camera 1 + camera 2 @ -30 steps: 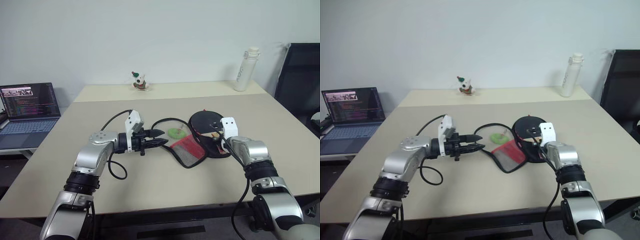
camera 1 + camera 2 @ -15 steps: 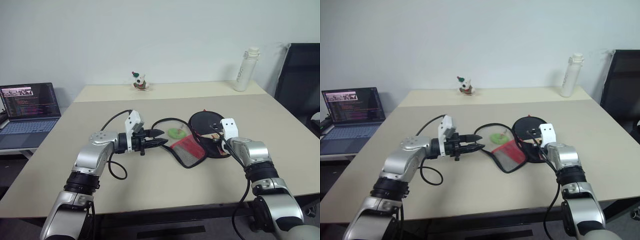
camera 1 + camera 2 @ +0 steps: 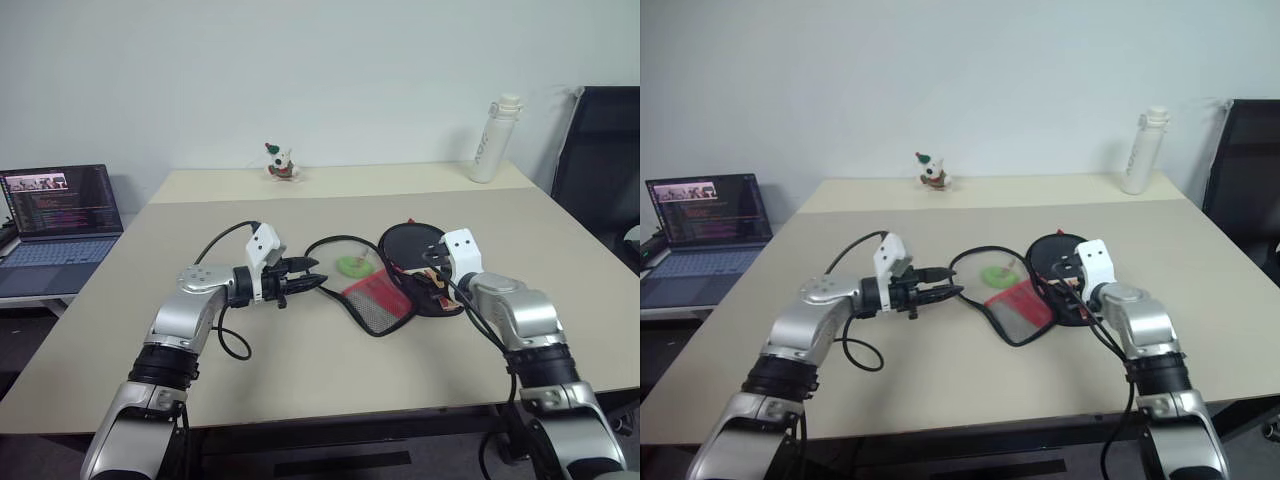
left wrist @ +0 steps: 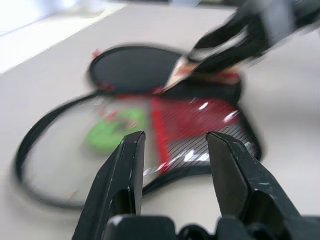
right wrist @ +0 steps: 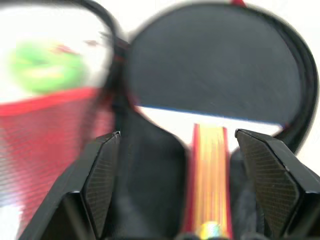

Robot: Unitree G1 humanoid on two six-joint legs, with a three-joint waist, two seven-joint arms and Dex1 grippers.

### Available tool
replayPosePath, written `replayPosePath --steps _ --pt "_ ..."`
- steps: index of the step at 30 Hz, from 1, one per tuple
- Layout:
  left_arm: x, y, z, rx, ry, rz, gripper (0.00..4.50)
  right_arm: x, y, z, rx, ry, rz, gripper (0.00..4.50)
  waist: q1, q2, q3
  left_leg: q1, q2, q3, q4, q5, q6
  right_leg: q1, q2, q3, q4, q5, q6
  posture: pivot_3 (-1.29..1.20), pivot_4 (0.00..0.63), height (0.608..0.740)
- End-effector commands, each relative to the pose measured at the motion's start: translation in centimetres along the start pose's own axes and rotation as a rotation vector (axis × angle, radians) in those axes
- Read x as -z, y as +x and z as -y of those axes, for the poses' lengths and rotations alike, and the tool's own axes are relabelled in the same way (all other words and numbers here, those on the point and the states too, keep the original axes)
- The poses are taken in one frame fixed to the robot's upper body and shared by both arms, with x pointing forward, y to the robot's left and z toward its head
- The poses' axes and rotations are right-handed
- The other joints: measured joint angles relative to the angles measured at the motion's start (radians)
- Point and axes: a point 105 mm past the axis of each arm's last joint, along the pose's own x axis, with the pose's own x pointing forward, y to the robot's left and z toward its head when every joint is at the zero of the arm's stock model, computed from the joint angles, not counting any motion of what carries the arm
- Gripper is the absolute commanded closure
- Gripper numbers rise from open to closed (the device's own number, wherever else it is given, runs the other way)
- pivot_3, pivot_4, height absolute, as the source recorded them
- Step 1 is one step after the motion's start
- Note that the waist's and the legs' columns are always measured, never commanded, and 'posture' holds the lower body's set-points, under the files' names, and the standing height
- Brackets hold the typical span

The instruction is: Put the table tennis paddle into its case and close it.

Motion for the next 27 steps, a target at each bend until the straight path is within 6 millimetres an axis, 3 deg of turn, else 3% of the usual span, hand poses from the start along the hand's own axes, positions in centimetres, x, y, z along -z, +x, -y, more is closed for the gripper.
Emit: replayPosePath --steps 1,3,7,13,19,27 --pt "1.5 -1.1 -2.0 -0.104 -0.033 -0.048 2.58 -3.0 -3.7 -1.6 -0.144 0.003 0.125 0.43 0.001 0.0 0.0 0.0 0.0 -0.001 0.0 0.0 0.0 0.0 0.0 -0.001 0.0 0.0 0.0 0.0 0.15 0.74" --pt "2.5 -1.2 -2.7 -0.139 -0.082 -0.074 3.03 -3.1 -4.9 -1.8 -0.181 0.03 0.133 0.42 0.003 0.0 0.0 0.0 0.0 -0.002 0.001 0.0 0.0 0.001 0.0 -0.001 0.0 0.0 0.0 0.0 0.15 0.74" --pt "4.3 -0.7 -3.6 -0.169 -0.087 -0.146 4.41 -3.2 -6.2 -1.4 -0.184 0.037 0.141 0.42 0.008 -0.002 0.0 0.0 0.0 -0.001 0.002 0.0 0.0 0.001 0.0 -0.001 0.0 0.0 0.0 0.0 0.15 0.74" --pt "5.0 1.8 -3.7 -0.181 -0.084 -0.149 4.47 -2.5 -7.1 -1.8 -0.195 -0.055 0.139 0.42 0.021 -0.003 0.0 -0.001 -0.001 -0.001 0.002 0.0 0.0 0.001 0.0 -0.001 -0.001 0.0 0.0 0.0 0.15 0.74" --pt "4.8 5.5 -2.4 -0.165 -0.114 -0.107 4.47 -1.9 -8.1 -3.2 -0.283 -0.102 0.143 0.42 0.022 -0.005 0.001 -0.004 -0.002 -0.002 0.003 0.0 0.0 0.0 -0.001 -0.002 -0.004 0.001 0.001 0.0 0.15 0.74" --pt "2.4 8.1 -1.8 -0.145 -0.111 -0.047 4.47 -2.4 -10.6 -3.8 -0.392 -0.125 0.178 0.42 0.021 -0.01 0.004 -0.004 -0.002 -0.003 0.003 0.0 0.0 0.0 -0.001 -0.003 -0.003 0.001 0.002 0.0 0.15 0.74"
